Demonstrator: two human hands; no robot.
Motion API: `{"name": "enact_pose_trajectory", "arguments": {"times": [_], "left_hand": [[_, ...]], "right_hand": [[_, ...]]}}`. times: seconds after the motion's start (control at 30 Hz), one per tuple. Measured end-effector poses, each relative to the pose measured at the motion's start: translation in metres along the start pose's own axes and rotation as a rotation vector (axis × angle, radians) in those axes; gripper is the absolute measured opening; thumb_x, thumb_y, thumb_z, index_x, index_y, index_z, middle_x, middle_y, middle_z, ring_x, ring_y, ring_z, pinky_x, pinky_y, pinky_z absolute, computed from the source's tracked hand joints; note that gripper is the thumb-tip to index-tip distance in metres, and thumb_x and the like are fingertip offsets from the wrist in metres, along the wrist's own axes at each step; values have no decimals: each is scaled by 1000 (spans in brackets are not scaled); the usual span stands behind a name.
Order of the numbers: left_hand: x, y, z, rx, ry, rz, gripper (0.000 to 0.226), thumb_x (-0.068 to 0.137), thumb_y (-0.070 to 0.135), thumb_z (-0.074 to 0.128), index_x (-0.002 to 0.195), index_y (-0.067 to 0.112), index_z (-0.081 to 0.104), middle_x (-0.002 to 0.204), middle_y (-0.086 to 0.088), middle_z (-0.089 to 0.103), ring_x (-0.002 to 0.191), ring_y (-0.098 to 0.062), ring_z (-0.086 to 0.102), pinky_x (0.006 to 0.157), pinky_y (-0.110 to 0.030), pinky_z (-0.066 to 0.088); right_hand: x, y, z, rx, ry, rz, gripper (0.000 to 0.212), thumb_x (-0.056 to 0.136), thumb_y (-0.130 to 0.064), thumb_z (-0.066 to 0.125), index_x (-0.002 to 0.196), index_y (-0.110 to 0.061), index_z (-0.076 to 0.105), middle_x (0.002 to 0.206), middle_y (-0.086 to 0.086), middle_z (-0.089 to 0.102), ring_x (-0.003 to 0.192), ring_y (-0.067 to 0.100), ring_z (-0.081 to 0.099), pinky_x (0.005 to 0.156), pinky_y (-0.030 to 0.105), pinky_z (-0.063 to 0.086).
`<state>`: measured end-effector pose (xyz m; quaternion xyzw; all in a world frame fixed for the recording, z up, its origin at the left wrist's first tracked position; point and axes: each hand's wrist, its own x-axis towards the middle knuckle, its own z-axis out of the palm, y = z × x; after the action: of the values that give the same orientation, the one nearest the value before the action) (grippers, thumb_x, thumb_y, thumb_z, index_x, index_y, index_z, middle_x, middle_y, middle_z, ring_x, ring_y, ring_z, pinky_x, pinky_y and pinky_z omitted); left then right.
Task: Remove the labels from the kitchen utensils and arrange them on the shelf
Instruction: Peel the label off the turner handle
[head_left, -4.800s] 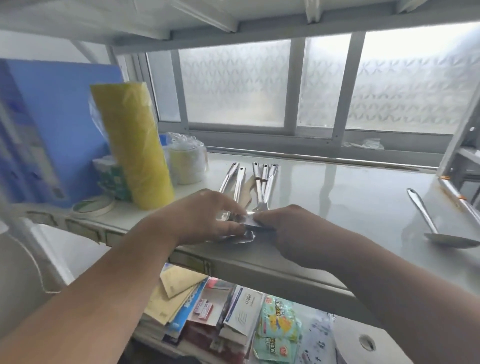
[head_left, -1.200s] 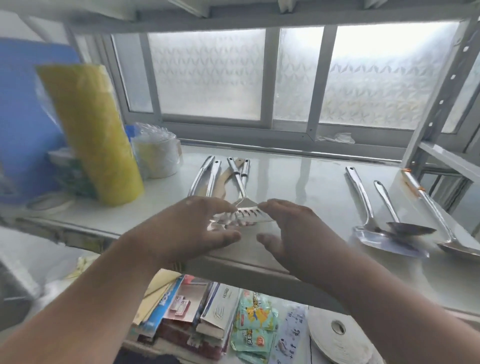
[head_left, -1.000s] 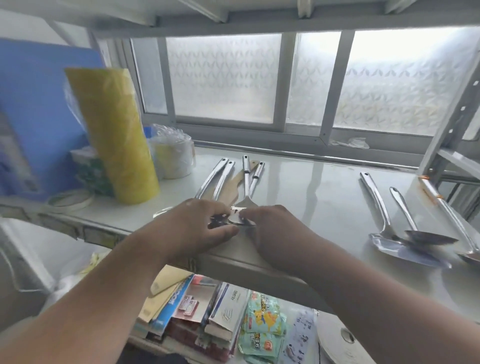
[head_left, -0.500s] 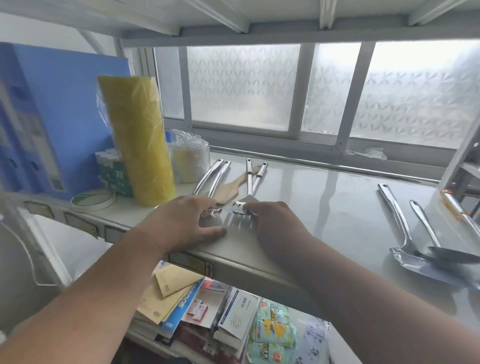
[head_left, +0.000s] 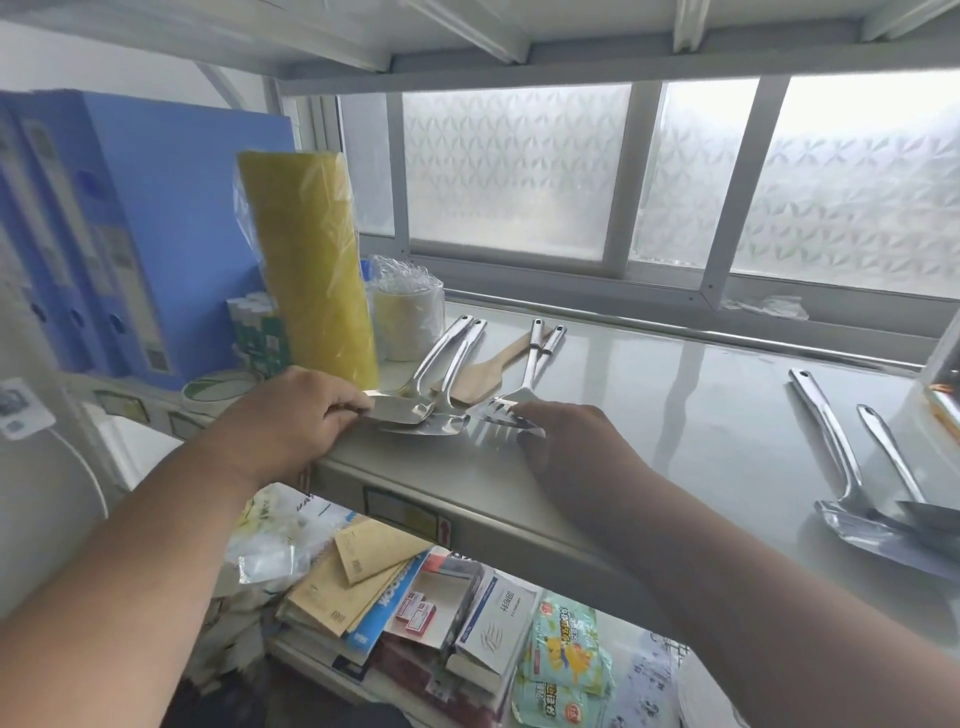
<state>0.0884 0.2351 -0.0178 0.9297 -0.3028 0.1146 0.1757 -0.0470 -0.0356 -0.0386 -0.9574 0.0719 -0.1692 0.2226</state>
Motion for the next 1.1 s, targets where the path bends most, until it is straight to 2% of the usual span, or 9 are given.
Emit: {"name": "enact_pose_trajectory", "arguments": {"times": [0.13,0.23,0.33,0.47,0.57,0.63,0.77,1.0,1.1], "left_hand": [[6,2,12,-135,274,91,14,101,17,70,111,16,81,102,-7,80,96,-31,74,86,-43,61],[13,19,17,-137,463,169,5,94,11,78,99,10,79,89,-9,78,82,-32,74,75,-42,61],[18,41,23,-152,560,194,10,88,12,85,92,6,78,82,-10,77,72,-31,73,67,-44,62],[19,78,29,-173,619,288,13,90,14,84,90,6,75,81,-7,75,69,-29,72,61,-44,61],[18,116,35,-172,614,393,11,91,14,82,94,7,74,87,-5,76,74,-28,74,63,-42,63],[20,142,43,-180,606,448,12,93,17,81,96,9,73,91,-5,78,77,-29,76,64,-43,64],[23,192,66,-258,587,550,13,96,26,73,93,13,71,87,-2,76,75,-27,75,60,-43,61],[17,235,109,-247,487,612,17,96,27,67,88,13,65,80,-1,69,65,-32,68,53,-44,57],[15,233,110,-404,347,653,9,91,29,73,89,21,68,85,8,71,68,-19,68,59,-39,58]], "right_hand": [[-2,-1,-1,-19,1,-35,37,97,-28,57,133,-27,62,130,-1,67,124,24,55,103,31,42],[-4,-3,-6,-20,9,-70,52,97,-33,59,147,-25,50,146,-3,56,136,18,47,106,22,31],[-7,-5,-15,-10,102,-122,59,97,-41,61,151,-25,43,153,-7,49,139,13,44,102,14,26],[-20,-4,-29,-20,211,-160,56,97,-38,62,150,-30,44,152,-12,50,137,9,43,102,12,25],[-30,3,-40,-136,358,-195,47,95,-33,66,140,-26,55,142,-6,60,133,18,48,108,28,38],[-37,10,-49,-215,425,-177,36,95,-30,64,131,-25,62,129,-7,67,124,21,53,102,37,46],[-55,33,-70,-425,528,-109,8,94,-24,65,96,-24,73,90,-8,74,107,23,59,92,38,38],[-98,69,-90,-667,425,44,10,95,-27,64,94,-29,74,87,-8,76,115,25,58,100,47,32],[-113,79,-91,-664,387,76,7,90,-25,67,88,-29,73,84,-9,75,113,24,60,100,47,31]]}}
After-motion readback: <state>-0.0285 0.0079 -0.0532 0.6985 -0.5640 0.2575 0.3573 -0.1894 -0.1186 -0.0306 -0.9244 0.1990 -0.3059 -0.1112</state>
